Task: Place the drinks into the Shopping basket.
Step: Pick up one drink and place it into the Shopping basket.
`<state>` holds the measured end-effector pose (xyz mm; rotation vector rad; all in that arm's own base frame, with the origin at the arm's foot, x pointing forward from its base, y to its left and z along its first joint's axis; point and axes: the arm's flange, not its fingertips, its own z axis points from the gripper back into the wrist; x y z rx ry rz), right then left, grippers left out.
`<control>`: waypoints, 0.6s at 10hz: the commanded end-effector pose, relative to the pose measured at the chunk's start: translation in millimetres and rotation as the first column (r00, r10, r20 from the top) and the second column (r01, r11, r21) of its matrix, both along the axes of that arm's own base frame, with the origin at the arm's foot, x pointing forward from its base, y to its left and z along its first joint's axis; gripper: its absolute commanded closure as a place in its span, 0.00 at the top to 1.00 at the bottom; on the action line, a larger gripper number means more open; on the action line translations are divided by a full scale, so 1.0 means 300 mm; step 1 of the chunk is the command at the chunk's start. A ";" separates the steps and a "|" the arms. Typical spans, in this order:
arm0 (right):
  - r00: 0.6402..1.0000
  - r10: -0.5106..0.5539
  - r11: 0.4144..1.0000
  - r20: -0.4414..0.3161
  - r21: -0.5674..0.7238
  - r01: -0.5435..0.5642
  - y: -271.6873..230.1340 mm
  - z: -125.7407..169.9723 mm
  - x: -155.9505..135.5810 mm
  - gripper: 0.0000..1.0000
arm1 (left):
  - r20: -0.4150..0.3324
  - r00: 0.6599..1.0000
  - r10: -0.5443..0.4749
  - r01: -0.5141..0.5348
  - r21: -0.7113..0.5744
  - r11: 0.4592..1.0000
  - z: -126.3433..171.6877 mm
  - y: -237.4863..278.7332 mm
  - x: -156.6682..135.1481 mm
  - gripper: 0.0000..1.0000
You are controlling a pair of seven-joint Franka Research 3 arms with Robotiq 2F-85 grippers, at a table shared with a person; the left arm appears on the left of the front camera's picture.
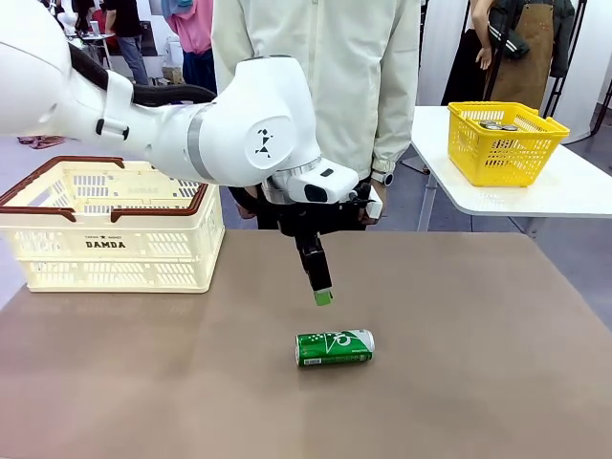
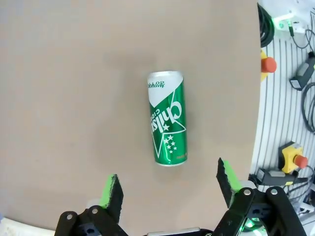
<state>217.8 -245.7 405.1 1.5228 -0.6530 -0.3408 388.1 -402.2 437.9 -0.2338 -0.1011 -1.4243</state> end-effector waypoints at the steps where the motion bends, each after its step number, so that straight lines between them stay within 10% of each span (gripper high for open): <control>1: 1.000 0.001 1.000 0.003 0.007 -0.001 -0.003 0.017 0.002 1.00 | -0.003 1.000 -0.003 0.003 0.004 1.000 -0.003 -0.001 -0.006 1.00; 6: 1.000 0.001 1.000 0.003 0.007 -0.001 -0.003 0.017 0.002 1.00 | 0.169 0.980 -0.102 0.104 -0.002 0.995 -0.197 -0.070 -0.186 1.00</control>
